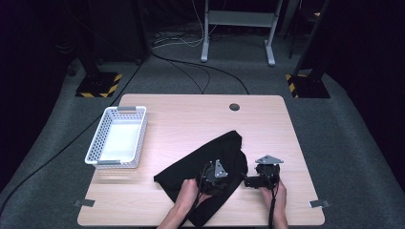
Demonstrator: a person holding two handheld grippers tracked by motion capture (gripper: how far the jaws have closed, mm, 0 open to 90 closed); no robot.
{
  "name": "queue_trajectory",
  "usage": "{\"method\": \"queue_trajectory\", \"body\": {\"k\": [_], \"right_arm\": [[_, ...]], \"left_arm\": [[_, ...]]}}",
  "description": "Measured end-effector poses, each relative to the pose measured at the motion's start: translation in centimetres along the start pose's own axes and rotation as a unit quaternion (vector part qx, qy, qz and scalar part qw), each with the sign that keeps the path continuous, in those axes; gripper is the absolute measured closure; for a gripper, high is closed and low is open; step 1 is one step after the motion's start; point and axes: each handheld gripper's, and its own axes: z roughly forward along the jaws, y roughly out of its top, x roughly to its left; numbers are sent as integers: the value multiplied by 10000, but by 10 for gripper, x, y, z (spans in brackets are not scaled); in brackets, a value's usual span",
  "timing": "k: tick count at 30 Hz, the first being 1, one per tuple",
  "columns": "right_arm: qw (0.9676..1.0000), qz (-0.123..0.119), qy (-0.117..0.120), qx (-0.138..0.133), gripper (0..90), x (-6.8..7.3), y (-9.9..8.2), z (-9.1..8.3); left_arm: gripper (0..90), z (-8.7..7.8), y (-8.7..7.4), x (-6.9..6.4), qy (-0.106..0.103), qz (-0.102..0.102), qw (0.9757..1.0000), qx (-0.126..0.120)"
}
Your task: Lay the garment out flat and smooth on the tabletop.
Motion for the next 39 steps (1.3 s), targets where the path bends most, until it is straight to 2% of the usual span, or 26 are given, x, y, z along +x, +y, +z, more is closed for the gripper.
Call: {"method": "queue_trajectory", "body": {"k": [7, 9, 12, 18, 22, 30, 33, 35, 39], "right_arm": [[10000, -16, 9, -5, 9, 0, 0, 0], [10000, -22, 14, -8, 10, 0, 0, 0], [10000, -30, 15, -12, 11, 0, 0, 0], [10000, -40, 20, -14, 13, 0, 0, 0], [10000, -34, 21, -11, 14, 0, 0, 0], [10000, -34, 20, -17, 17, 0, 0, 0], [10000, -42, 23, -24, 23, 0, 0, 0], [10000, -57, 19, -36, 26, 1, 0, 0], [10000, -47, 31, -32, 26, 0, 0, 0]], "left_arm": [[651, -2, -2, 5, -138, -125, 9998, -109], [735, -6, -2, 9, -192, -212, 9994, -197], [792, -8, -2, 10, -177, -243, 9993, -226], [827, -9, -2, 11, -113, -251, 9993, -268], [831, -12, -2, 16, -126, -433, 9981, -430], [835, -22, 3, 27, 30, -536, 9969, -583], [834, -26, 5, 34, 75, -525, 9968, -604], [834, -31, 7, 45, 62, -656, 9955, -679], [834, -37, 8, 55, 152, -725, 9945, -739]]}}
